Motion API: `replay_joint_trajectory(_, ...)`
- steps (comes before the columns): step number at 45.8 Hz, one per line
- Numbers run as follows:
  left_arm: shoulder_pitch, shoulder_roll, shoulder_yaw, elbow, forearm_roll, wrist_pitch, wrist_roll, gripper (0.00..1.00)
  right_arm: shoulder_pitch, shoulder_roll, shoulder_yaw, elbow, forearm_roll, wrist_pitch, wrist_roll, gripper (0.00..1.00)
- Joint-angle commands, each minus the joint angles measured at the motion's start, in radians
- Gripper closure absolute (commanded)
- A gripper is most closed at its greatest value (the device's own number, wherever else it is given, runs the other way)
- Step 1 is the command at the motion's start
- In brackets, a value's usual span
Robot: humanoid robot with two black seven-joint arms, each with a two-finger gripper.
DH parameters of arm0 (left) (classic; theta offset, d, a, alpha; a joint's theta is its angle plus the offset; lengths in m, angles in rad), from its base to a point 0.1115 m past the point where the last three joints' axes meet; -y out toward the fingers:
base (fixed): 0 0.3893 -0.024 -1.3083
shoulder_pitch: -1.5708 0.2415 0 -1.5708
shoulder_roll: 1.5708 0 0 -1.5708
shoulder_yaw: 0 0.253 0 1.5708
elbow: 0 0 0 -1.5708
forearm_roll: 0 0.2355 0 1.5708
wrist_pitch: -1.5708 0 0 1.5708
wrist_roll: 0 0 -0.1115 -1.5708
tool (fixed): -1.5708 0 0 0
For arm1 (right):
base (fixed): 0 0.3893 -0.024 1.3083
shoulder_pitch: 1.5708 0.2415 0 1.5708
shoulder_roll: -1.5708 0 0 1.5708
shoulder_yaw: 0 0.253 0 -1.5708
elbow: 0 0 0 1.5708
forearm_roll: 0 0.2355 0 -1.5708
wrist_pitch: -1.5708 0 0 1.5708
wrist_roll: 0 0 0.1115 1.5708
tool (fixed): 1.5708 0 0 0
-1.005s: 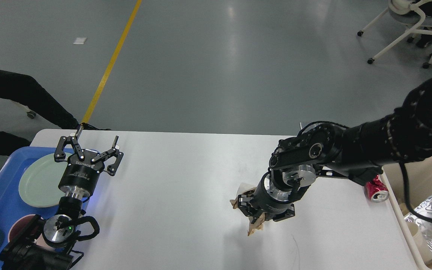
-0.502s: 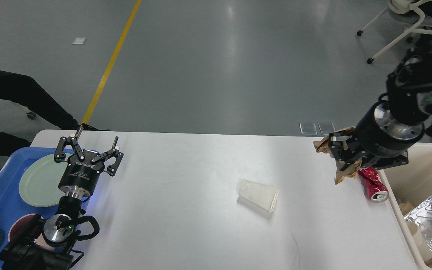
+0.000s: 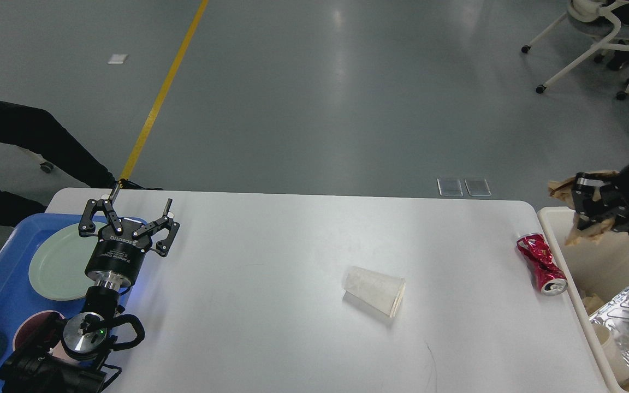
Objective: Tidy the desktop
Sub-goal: 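Carry the crumpled paper to the bin and release it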
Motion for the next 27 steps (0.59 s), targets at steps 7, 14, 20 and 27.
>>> replay_joint_trajectory(7, 0.0, 0.0, 0.0, 0.0, 0.0, 0.0, 0.0, 0.03, -0.425, -0.196, 0.049, -0.372, -0.033, -0.16, -0.001, 1.0)
replay_joint_trajectory(14, 0.0, 0.0, 0.0, 0.0, 0.0, 0.0, 0.0, 0.03, -0.802, -0.245, 0.257, -0.645, -0.033, -0.215, -0.001, 1.0)
replay_joint_trajectory(20, 0.0, 0.0, 0.0, 0.0, 0.0, 0.0, 0.0, 0.03, -1.109, -0.219, 0.426, -0.908, -0.033, -0.223, -0.001, 1.0)
replay_joint_trajectory(27, 0.0, 0.0, 0.0, 0.0, 0.0, 0.0, 0.0, 0.03, -1.393, -0.1, 0.581, -1.205, -0.024, -0.224, -0.003, 1.0)
